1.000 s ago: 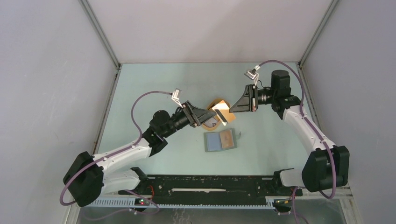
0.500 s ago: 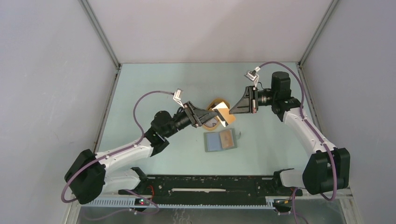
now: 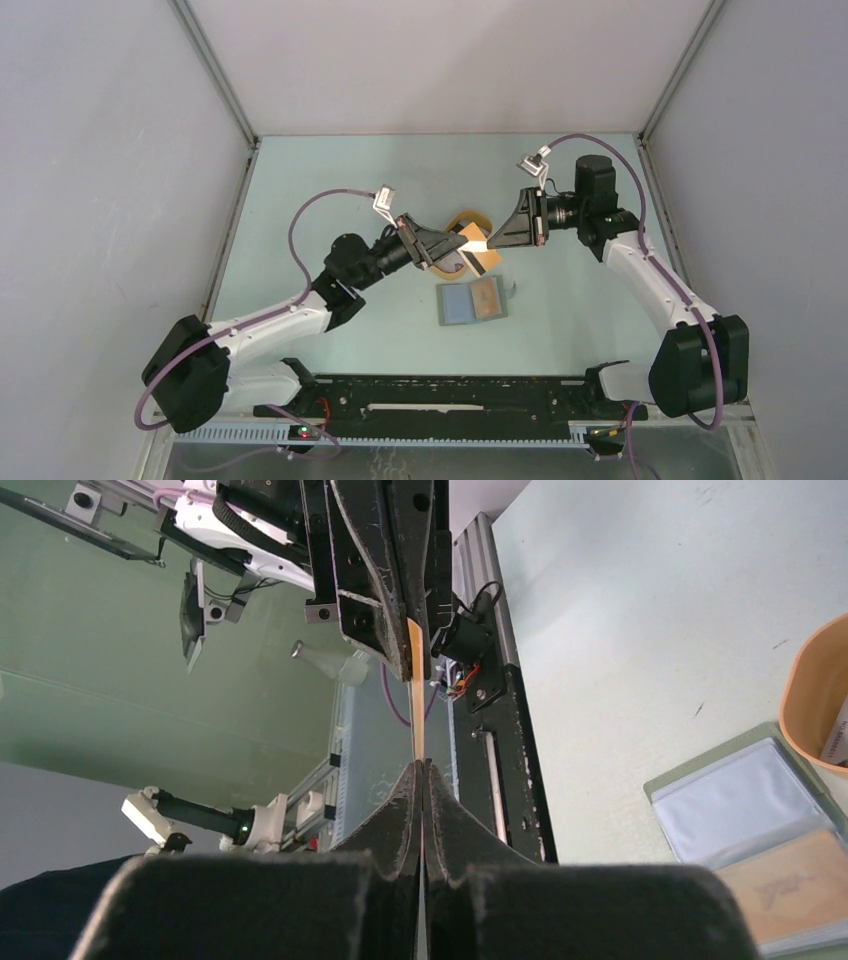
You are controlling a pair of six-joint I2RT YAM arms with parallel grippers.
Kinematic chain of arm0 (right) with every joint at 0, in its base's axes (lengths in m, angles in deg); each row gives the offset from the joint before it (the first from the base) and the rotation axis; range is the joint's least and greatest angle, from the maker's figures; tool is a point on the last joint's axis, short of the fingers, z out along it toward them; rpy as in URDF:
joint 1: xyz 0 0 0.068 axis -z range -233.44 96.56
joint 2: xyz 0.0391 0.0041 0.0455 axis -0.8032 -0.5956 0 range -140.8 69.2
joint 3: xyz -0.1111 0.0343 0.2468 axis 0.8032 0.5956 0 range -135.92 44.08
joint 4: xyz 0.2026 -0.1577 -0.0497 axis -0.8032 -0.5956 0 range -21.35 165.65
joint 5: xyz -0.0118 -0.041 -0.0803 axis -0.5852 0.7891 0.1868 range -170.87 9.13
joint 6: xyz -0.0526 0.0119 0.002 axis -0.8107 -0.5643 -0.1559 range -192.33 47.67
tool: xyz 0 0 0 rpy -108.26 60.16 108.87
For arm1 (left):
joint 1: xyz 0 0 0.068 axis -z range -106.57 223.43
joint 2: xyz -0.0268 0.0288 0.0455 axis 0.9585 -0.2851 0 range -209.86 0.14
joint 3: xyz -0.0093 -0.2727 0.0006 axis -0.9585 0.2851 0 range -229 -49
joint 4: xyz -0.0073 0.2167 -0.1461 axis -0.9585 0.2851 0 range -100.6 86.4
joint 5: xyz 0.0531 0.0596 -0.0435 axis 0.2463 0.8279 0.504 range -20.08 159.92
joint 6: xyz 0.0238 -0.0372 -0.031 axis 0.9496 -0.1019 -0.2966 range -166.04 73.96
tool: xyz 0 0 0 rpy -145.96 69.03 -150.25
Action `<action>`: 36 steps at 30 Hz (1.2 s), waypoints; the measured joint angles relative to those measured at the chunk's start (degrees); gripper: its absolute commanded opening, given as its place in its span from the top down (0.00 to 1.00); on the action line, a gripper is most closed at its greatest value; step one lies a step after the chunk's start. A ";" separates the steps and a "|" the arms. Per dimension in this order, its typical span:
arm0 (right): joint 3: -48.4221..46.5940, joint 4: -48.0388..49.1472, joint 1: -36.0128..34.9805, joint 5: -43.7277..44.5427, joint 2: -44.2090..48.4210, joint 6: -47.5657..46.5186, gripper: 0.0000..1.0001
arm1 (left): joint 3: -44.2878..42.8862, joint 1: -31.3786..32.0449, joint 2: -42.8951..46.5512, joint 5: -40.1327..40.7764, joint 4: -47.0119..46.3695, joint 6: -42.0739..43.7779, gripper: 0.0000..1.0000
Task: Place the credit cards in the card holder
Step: Pick up the credit card from the storage box, then insert the credit card into the card holder.
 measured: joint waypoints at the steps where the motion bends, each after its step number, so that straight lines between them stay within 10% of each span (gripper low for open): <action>1: 0.00 -0.11 0.02 0.04 -0.07 -0.24 0.66 | 0.00 0.00 -0.02 -0.17 -0.22 0.02 1.00; 4: 0.02 -1.81 0.07 0.35 -0.09 -2.34 0.32 | 0.00 0.00 0.00 -0.81 0.20 0.98 1.00; 8: 0.04 -8.39 2.43 3.02 0.44 -11.89 0.19 | 0.00 -0.20 1.42 -1.25 6.34 5.31 1.00; 19: 1.99 -28.87 1.95 27.91 -0.02 -43.12 0.25 | 11.65 -1.20 3.69 -0.04 5.57 5.95 1.00; 36: 2.29 -31.63 -2.05 41.24 -19.67 -44.28 0.19 | 16.70 -1.57 -17.57 0.04 -12.94 -0.04 1.00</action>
